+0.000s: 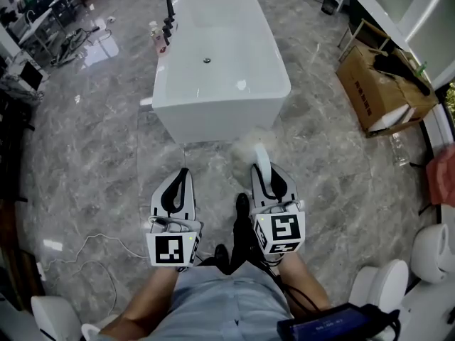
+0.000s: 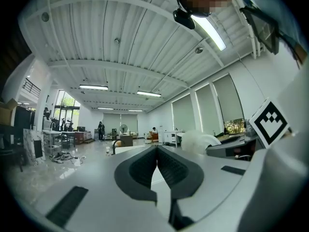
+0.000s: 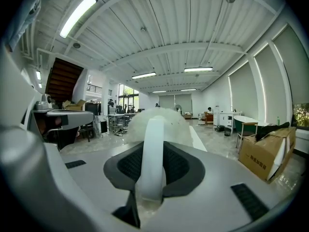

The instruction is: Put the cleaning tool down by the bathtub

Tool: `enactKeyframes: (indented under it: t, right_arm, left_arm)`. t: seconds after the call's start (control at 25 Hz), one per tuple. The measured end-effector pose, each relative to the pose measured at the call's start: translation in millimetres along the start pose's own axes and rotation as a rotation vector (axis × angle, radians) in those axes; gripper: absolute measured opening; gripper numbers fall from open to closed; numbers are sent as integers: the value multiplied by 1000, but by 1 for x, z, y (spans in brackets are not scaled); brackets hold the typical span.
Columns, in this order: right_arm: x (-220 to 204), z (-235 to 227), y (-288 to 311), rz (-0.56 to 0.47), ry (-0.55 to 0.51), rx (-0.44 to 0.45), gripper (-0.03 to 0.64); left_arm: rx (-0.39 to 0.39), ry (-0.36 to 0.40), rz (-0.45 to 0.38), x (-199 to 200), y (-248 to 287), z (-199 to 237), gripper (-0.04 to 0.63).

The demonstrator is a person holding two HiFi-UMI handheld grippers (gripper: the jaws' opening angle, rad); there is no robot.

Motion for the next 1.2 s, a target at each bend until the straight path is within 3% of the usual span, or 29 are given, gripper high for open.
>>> enactKeyframes:
  t: [0.36,0.68,0.92,1.2]
  right_arm:
    - [2,-78,106,28,63,-19,97]
    - [31,-120,175,6,68,19,97]
    - [58,-130,223,-13,30,93,97]
    - [78,-118,268,-41,4,171,97]
  left_arm:
    - [-10,42,65,5,107,17,17]
    - [25,48,50,23,196,30,17]
    - [77,56,19,37,238,43,17]
    - [172,65,8,41,247,72,17]
Point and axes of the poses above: the fingertips, and each gripper's own axes: y forward along the fingers, z to its left, x out of its top, the point moved 7 cm from there along -y, backward along the fingers, and after that the axes turned 9 degrees about -x, right-handed, at the moved point
